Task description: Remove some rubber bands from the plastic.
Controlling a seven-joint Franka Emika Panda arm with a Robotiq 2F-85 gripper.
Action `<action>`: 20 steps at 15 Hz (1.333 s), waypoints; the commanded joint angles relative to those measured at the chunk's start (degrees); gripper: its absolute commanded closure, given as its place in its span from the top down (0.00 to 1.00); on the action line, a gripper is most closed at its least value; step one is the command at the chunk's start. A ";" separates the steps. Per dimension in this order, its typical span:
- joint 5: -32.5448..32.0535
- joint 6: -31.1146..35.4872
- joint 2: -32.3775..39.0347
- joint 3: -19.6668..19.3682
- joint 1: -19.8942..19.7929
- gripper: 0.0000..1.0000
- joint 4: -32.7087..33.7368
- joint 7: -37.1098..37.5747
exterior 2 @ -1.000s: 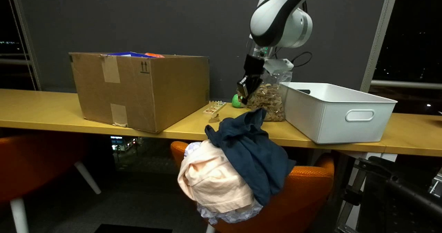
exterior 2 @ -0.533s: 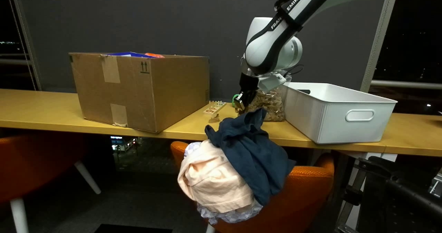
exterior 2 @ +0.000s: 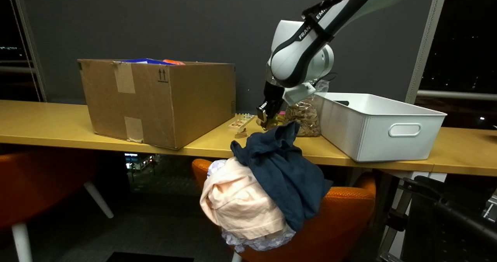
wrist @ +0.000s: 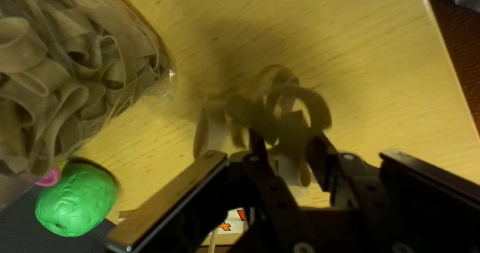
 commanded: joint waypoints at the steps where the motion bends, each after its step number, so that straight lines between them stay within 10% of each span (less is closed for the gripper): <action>1: -1.51 1.49 0.66 -2.21 0.65 0.67 1.36 2.83; 6: -1.84 -1.21 -3.35 -5.44 1.43 1.00 1.32 5.83; 20: -6.40 -16.63 -29.87 -7.60 4.12 1.00 -18.11 18.96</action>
